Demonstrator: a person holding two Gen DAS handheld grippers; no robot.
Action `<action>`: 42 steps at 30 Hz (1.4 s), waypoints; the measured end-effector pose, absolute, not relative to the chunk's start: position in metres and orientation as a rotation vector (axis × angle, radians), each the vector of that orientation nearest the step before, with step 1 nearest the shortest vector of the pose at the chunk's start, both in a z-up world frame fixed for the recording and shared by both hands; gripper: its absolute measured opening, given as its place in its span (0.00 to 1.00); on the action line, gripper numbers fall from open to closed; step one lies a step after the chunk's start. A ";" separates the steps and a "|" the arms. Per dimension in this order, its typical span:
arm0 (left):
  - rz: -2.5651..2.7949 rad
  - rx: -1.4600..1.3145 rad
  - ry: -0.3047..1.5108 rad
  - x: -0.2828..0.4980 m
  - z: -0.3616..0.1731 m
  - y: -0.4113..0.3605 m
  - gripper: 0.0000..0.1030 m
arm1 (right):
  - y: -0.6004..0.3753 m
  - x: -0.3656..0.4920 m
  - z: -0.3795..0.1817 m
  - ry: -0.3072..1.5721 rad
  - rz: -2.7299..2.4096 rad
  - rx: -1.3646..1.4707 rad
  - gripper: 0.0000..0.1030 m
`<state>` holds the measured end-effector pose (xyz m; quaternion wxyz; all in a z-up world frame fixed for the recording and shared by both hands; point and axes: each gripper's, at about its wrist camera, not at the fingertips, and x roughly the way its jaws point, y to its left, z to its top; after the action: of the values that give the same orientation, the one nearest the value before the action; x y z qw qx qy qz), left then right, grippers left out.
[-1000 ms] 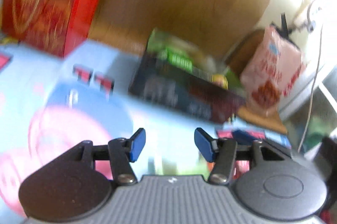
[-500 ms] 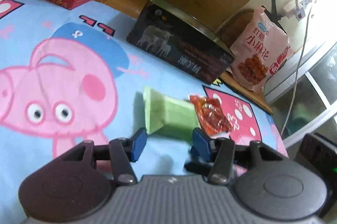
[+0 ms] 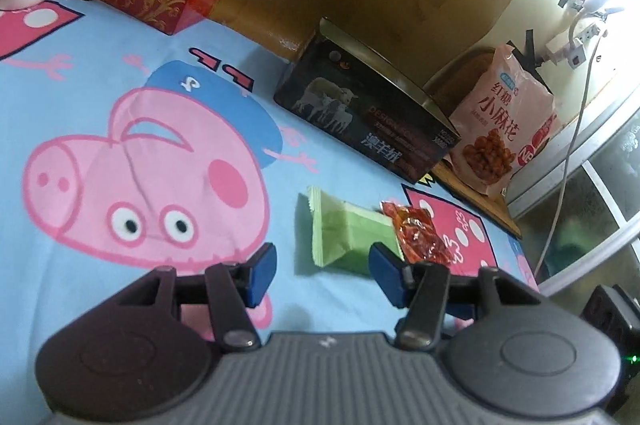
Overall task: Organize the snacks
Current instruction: 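Grasp the green pastry block with the left tool, then drop the green pastry block into the tin box from the left tool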
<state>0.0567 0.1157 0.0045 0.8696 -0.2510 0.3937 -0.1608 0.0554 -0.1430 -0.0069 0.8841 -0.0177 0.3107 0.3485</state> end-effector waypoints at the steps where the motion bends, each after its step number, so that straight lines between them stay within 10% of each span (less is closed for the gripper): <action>1: -0.339 -0.529 0.828 0.060 0.003 0.114 0.54 | -0.140 0.058 -0.007 0.639 0.720 -0.056 0.50; 42: -0.244 -0.318 0.672 0.248 0.066 0.065 0.54 | -0.097 0.238 0.046 0.411 0.582 -0.037 0.49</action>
<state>0.2479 0.0645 0.0663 0.9245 -0.1548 0.3275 -0.1188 0.2376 -0.0971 0.0457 0.9370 -0.0183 0.2009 0.2850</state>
